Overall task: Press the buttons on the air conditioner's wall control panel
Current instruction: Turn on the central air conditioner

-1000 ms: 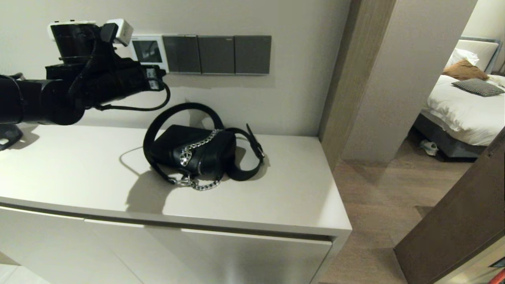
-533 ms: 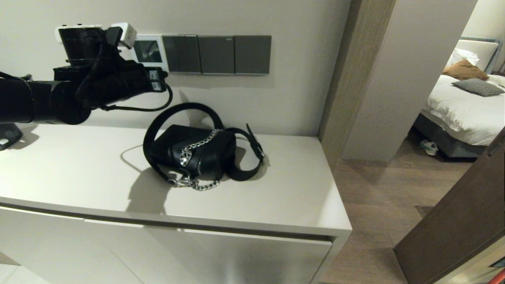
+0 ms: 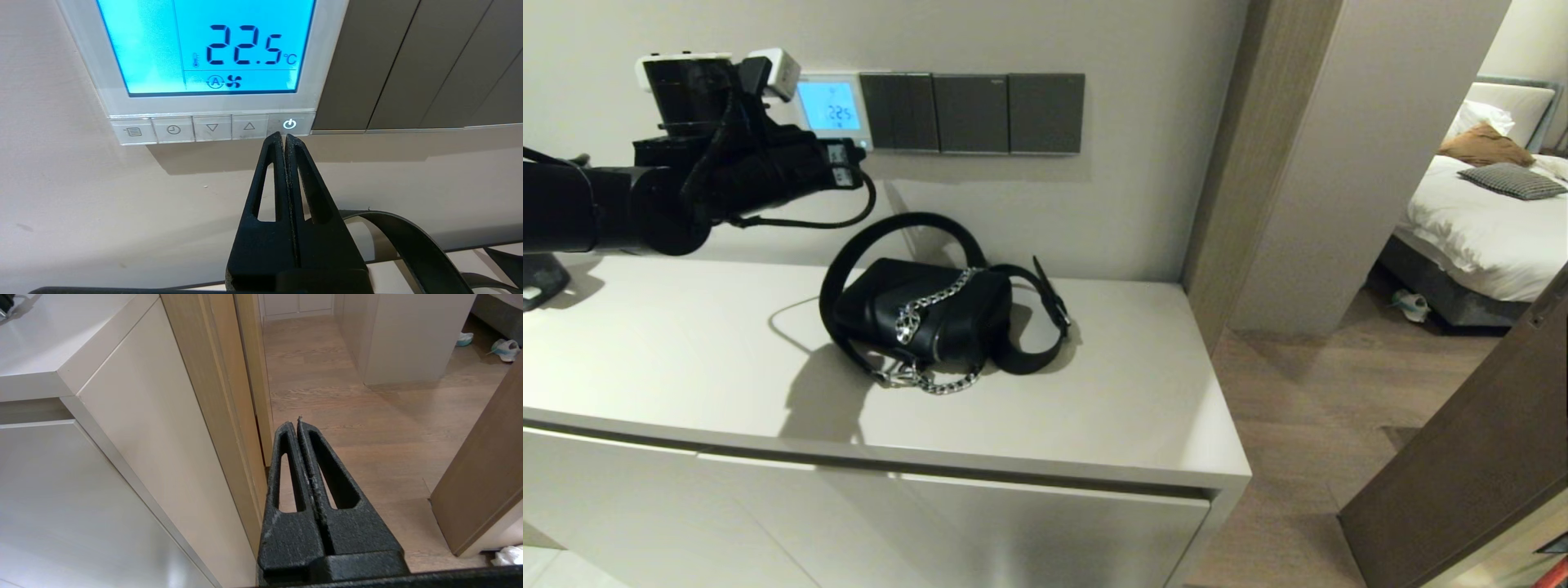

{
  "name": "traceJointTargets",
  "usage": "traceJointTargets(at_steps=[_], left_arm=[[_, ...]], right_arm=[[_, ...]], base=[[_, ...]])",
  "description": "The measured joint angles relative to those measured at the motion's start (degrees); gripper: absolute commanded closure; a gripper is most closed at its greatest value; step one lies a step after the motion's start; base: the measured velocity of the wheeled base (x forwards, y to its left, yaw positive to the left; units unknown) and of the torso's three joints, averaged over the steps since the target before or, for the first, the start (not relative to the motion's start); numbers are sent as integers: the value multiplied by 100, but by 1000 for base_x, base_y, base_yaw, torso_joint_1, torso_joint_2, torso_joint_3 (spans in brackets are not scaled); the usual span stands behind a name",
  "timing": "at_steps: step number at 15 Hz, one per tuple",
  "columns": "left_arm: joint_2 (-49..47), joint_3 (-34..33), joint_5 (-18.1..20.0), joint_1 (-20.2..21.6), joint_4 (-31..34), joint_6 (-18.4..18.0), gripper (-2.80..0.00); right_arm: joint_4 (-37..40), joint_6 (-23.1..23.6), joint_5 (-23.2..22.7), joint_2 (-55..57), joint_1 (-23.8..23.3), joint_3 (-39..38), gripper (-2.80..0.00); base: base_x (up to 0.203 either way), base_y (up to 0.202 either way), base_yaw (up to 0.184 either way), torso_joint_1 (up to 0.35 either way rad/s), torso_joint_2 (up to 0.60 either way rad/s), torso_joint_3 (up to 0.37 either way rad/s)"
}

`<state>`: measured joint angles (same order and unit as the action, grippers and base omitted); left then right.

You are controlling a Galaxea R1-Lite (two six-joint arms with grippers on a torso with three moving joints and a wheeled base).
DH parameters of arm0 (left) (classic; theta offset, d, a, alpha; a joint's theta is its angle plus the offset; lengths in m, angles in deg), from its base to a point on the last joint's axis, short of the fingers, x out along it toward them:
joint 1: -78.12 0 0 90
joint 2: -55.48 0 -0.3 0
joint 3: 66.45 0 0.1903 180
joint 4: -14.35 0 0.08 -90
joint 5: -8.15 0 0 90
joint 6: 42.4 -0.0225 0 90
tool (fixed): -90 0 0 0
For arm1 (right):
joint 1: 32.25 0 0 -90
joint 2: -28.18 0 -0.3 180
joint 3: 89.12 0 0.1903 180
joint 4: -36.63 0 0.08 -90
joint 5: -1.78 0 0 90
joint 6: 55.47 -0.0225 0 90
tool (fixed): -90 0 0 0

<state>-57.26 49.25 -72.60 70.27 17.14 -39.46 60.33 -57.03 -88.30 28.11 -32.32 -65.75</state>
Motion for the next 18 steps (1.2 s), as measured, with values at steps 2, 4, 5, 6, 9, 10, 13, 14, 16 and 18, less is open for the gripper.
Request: traceJointTargets(at_steps=[2,4,5,6,9,10,13,14,16,18], left_arm=[[-2,0,-5,9,-11,9,0],[6,-19,-5,11,-33,9,0],[27,-58,-7,13,-57,9,0],[53,-101,-7,11,-67,11,0],[253,-304,18,-5,-76,11,0],[360,-392,34,-11,-76,4,0],[615,-564,45,-41,-81,6,0],[650,-571,26,-47,-80,9,0],[664,-526,26,-39,-78,11,0],[668,-496,15,-13,-84,11,0]], right_arm=[[0,0,0,0,0,0,0],[0,0,0,0,0,0,0],[0,0,0,0,0,0,0],[0,0,0,0,0,0,0],[0,0,0,0,2,0,0],[0,0,0,0,2,0,0],[0,-1,0,2,2,0,0],[0,-1,0,2,2,0,0],[1,-1,0,0,0,0,0],[2,0,0,0,0,0,0]], base=[[0,0,0,0,0,0],[0,0,0,0,0,0],[0,0,0,0,0,0],[0,0,0,0,0,0],[0,0,0,0,0,0],[0,0,0,0,0,0],[0,0,0,0,0,0],[0,0,0,0,0,0],[0,0,0,0,0,0],[0,0,0,0,0,0]])
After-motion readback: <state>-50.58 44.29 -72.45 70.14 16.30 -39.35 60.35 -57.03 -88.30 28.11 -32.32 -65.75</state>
